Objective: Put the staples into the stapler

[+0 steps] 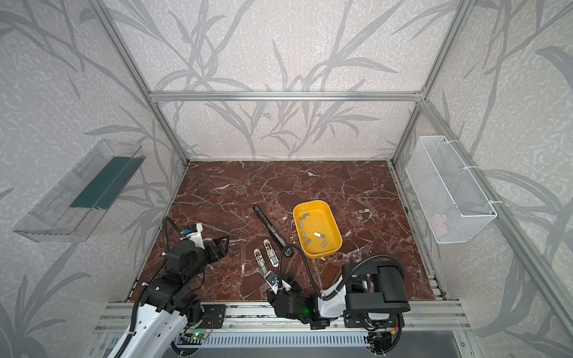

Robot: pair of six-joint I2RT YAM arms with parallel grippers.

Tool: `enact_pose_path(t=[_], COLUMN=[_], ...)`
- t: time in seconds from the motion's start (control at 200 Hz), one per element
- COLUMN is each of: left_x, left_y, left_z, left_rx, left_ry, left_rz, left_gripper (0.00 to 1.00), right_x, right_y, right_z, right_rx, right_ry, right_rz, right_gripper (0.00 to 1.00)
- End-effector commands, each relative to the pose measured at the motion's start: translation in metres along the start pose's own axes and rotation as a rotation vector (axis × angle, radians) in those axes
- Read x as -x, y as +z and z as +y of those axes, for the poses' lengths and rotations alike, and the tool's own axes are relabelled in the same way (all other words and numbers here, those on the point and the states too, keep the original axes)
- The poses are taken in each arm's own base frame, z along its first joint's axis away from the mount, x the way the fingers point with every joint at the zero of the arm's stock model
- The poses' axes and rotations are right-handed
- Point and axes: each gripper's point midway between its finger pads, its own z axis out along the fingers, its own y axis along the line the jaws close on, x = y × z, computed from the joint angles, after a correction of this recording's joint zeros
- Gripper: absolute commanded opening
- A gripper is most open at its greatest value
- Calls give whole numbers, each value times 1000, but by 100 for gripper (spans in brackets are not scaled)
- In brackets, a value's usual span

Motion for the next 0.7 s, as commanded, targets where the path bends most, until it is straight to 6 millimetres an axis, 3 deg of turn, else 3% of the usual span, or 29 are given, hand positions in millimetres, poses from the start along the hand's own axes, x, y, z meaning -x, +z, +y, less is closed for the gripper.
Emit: enact_pose_path(t=[0.0, 0.14, 0.22, 0.41, 0.696], left_x=[-6, -3, -4, -9, -10], left_y=[-5, -11, -10, -1, 2], left_z=[11, 11, 11, 8, 5], left_rx=[23, 12, 12, 11, 4], left_ry=[-1, -7, -6, 5, 9], left_rz=[-27, -62, -55, 0, 16], left_gripper=[84, 84, 84, 84, 83], right_x=[-6, -42, -41, -36, -35], right_y=[12, 44, 42, 25, 15], right_z=[-4, 3, 24, -13, -22], right_rx=[-13, -14, 47, -121, -128], right_ry=[0, 22, -32, 8, 18], right_rz=[-109, -118, -122, -165, -161], right_gripper=[67, 69, 69, 69, 69])
